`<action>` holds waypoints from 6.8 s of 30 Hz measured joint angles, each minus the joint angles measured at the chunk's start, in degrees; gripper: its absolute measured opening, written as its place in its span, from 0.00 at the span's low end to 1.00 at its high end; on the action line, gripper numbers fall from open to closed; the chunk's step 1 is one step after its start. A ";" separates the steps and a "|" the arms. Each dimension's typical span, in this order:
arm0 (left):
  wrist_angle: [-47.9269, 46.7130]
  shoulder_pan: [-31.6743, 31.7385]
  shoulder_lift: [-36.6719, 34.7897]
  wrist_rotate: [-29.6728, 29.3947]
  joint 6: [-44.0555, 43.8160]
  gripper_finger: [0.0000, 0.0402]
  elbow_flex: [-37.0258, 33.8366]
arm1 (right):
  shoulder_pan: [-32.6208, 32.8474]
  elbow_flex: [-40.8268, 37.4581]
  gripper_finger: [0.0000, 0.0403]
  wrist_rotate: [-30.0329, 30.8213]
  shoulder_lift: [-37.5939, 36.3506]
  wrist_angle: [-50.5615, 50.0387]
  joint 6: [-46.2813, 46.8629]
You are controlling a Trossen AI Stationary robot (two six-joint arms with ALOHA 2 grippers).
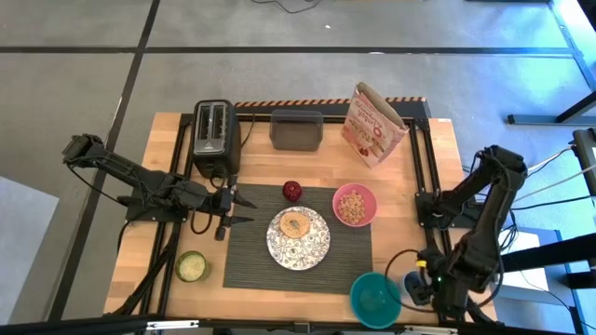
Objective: Arrange a breakfast setting
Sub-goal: Put the spoon to the right of the pink bowl
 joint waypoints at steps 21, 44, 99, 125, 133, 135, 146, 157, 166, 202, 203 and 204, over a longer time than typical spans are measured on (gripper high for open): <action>-0.04 -0.01 0.00 0.02 0.02 0.40 0.00 | -0.04 0.00 0.48 -7.13 5.18 2.57 -3.09; 0.82 0.00 0.00 0.00 1.15 0.40 0.00 | -0.09 -0.02 0.15 -6.91 4.93 2.38 -4.15; 1.70 0.00 0.00 0.00 1.60 0.40 -0.02 | -20.41 -13.87 0.15 23.53 -5.35 -13.61 -15.60; 3.00 -0.01 0.00 0.00 3.13 0.40 -0.02 | -20.68 -36.63 0.15 29.52 -0.24 18.51 -11.81; 3.02 -0.02 0.00 0.00 3.13 0.40 -0.02 | -20.68 -36.68 0.16 29.61 -0.17 18.80 -11.71; 2.99 -0.01 0.00 0.00 3.13 0.40 -0.02 | -20.70 -36.68 0.18 29.64 -0.15 18.86 -11.68; 2.99 -0.02 0.00 0.00 3.13 0.40 -0.02 | -20.74 -36.70 0.41 30.21 -0.07 19.53 -12.73; 3.36 -0.01 0.00 0.00 3.10 0.40 -0.02 | -20.76 -24.95 0.40 26.95 -2.19 -1.84 -19.36; 4.79 0.00 -0.02 0.10 2.67 0.40 -0.02 | -20.76 -13.69 0.39 30.86 -4.70 -8.69 -28.40; 4.20 0.00 -0.02 -0.15 3.06 0.40 -0.02 | -49.54 -27.36 0.03 11.22 -3.89 -8.91 -51.51; 4.22 0.00 0.00 -0.15 3.06 0.40 -0.02 | -51.12 -27.36 0.03 10.31 -3.89 -8.79 -52.86; 4.22 0.00 -0.02 -0.15 3.06 0.40 -0.02 | -52.76 -27.36 0.04 9.34 -3.89 -8.75 -54.44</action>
